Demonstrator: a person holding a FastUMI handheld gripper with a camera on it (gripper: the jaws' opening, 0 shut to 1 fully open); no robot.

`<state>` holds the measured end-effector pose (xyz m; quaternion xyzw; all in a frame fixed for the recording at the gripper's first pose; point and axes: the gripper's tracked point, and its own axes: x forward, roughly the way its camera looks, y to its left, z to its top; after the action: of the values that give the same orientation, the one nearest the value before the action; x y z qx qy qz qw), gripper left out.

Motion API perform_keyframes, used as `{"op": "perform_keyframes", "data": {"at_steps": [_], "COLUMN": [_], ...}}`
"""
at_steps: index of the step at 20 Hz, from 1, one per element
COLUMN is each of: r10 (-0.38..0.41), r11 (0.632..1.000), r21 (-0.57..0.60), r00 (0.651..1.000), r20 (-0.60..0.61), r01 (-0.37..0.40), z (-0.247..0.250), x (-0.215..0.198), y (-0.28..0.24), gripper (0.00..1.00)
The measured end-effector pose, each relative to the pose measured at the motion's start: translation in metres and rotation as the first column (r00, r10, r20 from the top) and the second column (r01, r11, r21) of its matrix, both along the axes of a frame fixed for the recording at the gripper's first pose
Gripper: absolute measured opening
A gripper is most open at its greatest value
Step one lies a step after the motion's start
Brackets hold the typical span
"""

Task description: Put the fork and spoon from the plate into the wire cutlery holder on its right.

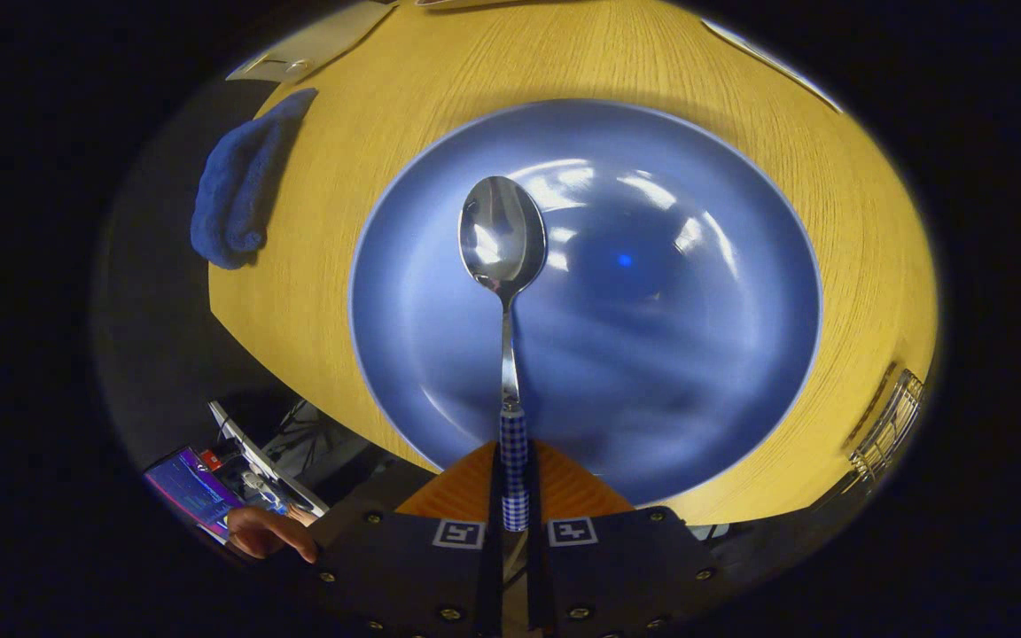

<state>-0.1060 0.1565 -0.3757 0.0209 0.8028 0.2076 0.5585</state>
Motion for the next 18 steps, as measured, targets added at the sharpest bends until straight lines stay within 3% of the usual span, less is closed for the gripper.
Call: {"op": "perform_keyframes", "data": {"at_steps": [1, 3, 6, 9, 18], "r10": [0.017, 0.073, 0.113, 0.213, 0.277], "r11": [1.0, 0.997, 0.993, 0.977, 0.958], "r21": [-0.002, -0.009, 0.03, -0.024, -0.108], "r00": [0.999, 0.995, 0.993, 0.975, 0.957], "r20": [0.032, 0.064, 0.037, 0.062, 0.088], "r01": [-0.017, -0.072, -0.114, -0.212, -0.267], "z": [-0.001, -0.004, 0.004, 0.015, 0.069], "x": [0.004, 0.009, 0.006, 0.007, 0.017], "y": [-0.003, -0.007, -0.01, -0.038, -0.102], "gripper": [0.12, 0.02, 0.02, 0.02, 0.02]}}
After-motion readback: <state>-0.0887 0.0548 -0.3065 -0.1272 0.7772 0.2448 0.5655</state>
